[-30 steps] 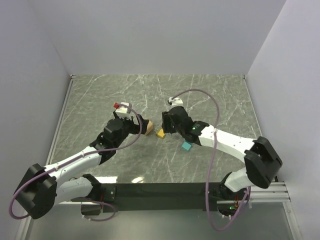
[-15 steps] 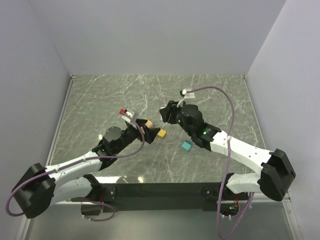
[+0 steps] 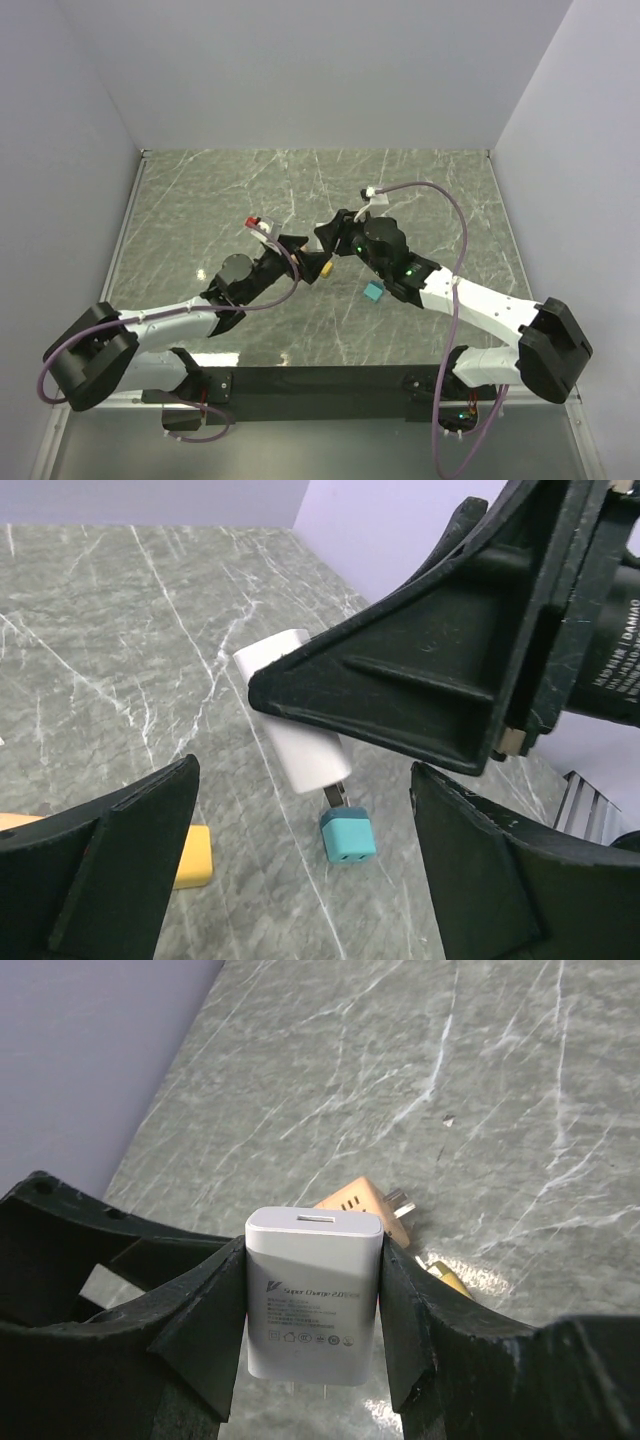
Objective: Insert the plug
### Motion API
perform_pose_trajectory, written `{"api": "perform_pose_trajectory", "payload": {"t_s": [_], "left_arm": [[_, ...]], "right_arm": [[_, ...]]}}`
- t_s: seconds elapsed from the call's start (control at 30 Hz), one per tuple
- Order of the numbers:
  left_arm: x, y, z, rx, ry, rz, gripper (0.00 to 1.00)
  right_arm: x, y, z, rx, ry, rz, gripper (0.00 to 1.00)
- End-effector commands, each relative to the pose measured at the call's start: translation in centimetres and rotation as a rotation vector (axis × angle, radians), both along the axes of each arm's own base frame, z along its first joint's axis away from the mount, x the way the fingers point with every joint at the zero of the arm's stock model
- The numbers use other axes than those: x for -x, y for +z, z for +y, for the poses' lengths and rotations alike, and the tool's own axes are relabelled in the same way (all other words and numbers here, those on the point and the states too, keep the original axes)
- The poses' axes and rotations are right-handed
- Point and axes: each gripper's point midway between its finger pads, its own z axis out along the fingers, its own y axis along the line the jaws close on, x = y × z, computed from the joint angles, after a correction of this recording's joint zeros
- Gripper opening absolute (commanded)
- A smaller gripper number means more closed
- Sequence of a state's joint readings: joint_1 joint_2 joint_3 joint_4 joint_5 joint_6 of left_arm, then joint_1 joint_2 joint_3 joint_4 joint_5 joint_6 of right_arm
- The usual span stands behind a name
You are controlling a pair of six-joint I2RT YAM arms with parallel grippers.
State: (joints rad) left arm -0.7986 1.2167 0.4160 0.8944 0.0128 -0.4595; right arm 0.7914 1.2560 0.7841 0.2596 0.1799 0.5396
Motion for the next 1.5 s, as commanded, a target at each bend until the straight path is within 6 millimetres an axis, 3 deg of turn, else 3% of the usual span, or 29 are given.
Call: {"api": "perform_pose_trajectory", "payload": {"t_s": [0.0, 0.07, 0.1, 0.33, 0.43, 0.47, 0.53, 0.67, 0.77, 0.87, 1.0, 1.2, 1.3, 1.47], "left_arm": [[-0.4, 3.4, -0.9, 0.093, -0.004, -0.069, 0.91], [-0.7, 3.5, -1.3, 0.092, -0.005, -0.075, 0.89], [-1.5, 3.6, -1.3, 0.092, 0.026, -0.073, 0.86], [-2.1, 3.4, -2.2, 0.097, 0.023, -0.074, 0.65], [-2.2, 3.5, -2.4, 0.102, 0.021, -0.079, 0.49], [-2.2, 3.4, -2.4, 0.104, 0.021, -0.077, 0.4], [-2.0, 3.5, -2.6, 0.106, 0.003, -0.087, 0.33], [-2.0, 2.9, -2.6, 0.079, 0.005, -0.093, 0.0], [-1.9, 2.3, -2.1, 0.049, 0.018, -0.119, 0.0], [-1.6, 1.8, -1.6, 0.015, 0.019, -0.157, 0.0], [-1.4, 1.1, -1.7, -0.042, 0.003, -0.201, 0.0], [-0.4, 0.9, -1.4, -0.098, -0.034, -0.282, 0.0], [0.2, 1.5, -1.1, -0.092, -0.044, -0.319, 0.0], [1.7, 2.4, -1.0, -0.058, -0.092, -0.371, 0.0]], "right_arm": [[0.4, 3.8, 0.7, -0.114, 0.03, -0.073, 0.0], [0.6, 3.7, 0.8, -0.114, 0.038, -0.072, 0.0], [0.7, 3.7, 0.7, -0.118, 0.036, -0.072, 0.0], [1.4, 3.6, 0.7, -0.128, 0.06, -0.075, 0.0], [1.6, 3.2, 0.8, -0.118, 0.073, -0.07, 0.0], [1.7, 3.1, 0.8, -0.116, 0.076, -0.069, 0.0], [1.8, 2.8, 0.8, -0.109, 0.086, -0.07, 0.0], [1.9, 3.3, 0.6, -0.095, 0.089, -0.088, 0.0], [2.0, 4.1, 0.2, -0.072, 0.092, -0.108, 0.11], [2.2, 4.8, 0.1, -0.016, 0.112, -0.121, 0.29], [2.9, 5.5, -0.4, 0.043, 0.143, -0.114, 0.65], [4.3, 7.2, -2.9, 0.057, 0.109, -0.142, 0.86], [4.8, 7.4, -3.8, 0.069, 0.111, -0.136, 0.89], [5.2, 6.4, -2.4, 0.082, 0.197, -0.1, 0.89]]}}
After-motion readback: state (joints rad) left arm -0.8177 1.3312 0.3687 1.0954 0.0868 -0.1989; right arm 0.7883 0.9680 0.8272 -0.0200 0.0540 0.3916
